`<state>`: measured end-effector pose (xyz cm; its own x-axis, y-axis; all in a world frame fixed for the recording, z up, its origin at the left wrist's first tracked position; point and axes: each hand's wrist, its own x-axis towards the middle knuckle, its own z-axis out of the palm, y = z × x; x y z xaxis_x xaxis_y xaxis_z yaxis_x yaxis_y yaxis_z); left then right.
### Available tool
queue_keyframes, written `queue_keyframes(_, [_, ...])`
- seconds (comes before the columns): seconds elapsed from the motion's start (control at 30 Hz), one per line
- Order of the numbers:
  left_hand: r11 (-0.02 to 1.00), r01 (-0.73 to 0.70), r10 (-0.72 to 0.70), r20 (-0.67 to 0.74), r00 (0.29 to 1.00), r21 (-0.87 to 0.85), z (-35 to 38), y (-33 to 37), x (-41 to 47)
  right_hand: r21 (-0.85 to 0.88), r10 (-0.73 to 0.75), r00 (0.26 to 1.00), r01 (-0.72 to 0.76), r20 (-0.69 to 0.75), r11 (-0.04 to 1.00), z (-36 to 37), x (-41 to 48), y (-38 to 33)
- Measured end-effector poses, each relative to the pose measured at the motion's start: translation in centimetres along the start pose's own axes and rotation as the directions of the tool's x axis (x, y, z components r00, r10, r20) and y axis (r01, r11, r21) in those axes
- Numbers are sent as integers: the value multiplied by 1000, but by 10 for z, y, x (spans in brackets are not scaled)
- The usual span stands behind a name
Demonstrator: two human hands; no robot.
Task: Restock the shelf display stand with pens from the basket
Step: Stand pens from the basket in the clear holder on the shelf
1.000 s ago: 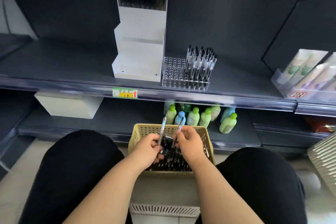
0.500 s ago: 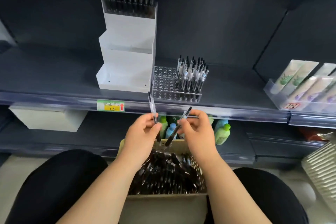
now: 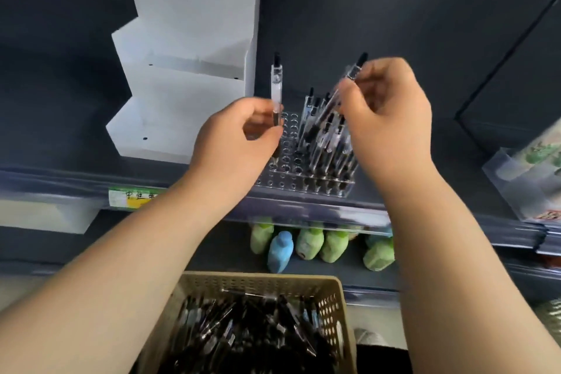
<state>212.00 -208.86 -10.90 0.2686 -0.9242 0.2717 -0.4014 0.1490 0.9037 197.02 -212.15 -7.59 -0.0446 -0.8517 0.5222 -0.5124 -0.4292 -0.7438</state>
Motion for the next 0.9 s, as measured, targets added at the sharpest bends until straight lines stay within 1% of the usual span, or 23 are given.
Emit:
queue_keyframes(0.1, [997,62,-63,-25,998,-42,2,-14,3,-131,-8,999,14,52,991,14,1,20])
queue_keyframes(0.23, [987,94,-100,-44,994,-131,3,-17,9,-217,-45,998,52,34,975,22,4,28])
queue_keyframes(0.33, [980,101,-109,-34,994,-169,5,-18,14,-237,-72,997,76,25,969,26,7,27])
queue_keyframes(0.47, [967,146,-154,-21,988,-210,10,-27,14,-204,-115,993,113,5,972,30,5,30])
queue_keyframes(0.63, [963,149,-155,-8,988,-227,14,-29,13,-295,-207,978,192,-19,936,33,4,34])
queue_keyframes(0.9, [965,157,-157,19,987,-210,21,-29,8,-369,-269,961,227,-67,902,37,5,37])
